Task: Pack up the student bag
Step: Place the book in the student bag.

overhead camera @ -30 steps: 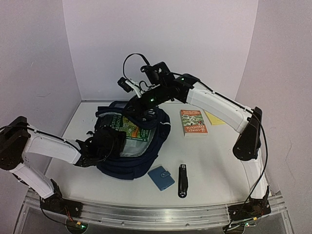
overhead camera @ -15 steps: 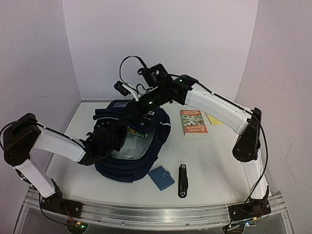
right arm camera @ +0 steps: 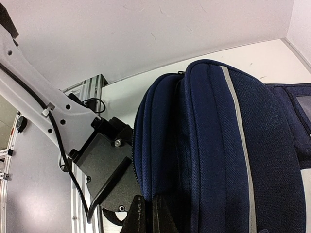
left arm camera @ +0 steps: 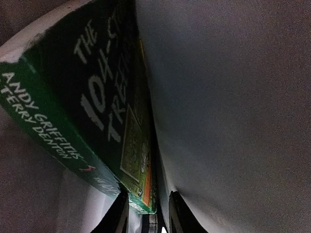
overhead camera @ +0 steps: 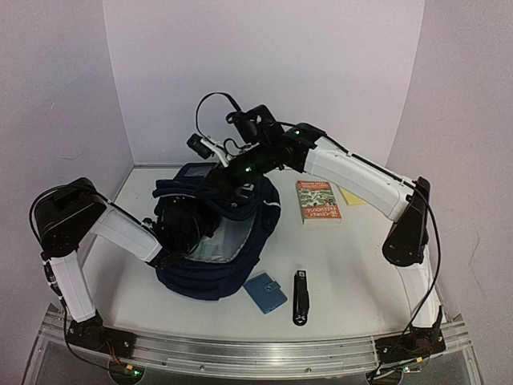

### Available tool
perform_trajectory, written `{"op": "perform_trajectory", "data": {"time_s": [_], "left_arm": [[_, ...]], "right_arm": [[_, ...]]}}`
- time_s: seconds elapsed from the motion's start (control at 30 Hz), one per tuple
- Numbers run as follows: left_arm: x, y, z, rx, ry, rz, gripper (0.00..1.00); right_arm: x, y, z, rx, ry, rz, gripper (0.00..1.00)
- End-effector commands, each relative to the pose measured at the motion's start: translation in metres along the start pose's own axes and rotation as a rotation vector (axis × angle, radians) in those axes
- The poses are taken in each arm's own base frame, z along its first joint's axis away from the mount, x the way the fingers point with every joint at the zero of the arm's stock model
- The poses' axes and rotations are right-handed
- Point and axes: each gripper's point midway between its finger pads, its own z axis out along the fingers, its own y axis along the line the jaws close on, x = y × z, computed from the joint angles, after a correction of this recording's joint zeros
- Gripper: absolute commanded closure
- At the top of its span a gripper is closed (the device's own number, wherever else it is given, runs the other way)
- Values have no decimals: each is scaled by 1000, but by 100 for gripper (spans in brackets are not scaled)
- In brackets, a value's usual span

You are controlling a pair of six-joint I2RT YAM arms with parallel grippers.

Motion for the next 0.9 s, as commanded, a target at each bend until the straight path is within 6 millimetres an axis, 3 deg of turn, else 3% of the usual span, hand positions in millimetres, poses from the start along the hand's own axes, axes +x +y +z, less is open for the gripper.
{"op": "perform_trajectory", "data": {"time_s": [0.0,0.23,0.37,0.5,0.63,0.73,0.87], "left_arm": [[-16,-13,4,50,-78,8,72],[-54,-3,26,30,-172,74,77],[-61,-7,40,74,-173,110,77],[-46,-19,45,77,-114,167,64],[-33,-25,30,64,-72,185,52],[-22,-23,13,47,-32,190,49],[0,-44,-15,67,6,296,46]], "right_arm": [[-64,66,-37,-150,-184,-160,100],[-66,54,-45,-123,-194,-154,100],[-60,26,-47,-63,-188,-154,100],[-51,-25,-49,17,-184,-107,100],[-48,-85,-57,103,-217,-32,100],[-40,-110,-54,145,-217,-7,100],[-33,-122,-47,129,-221,50,100]]}}
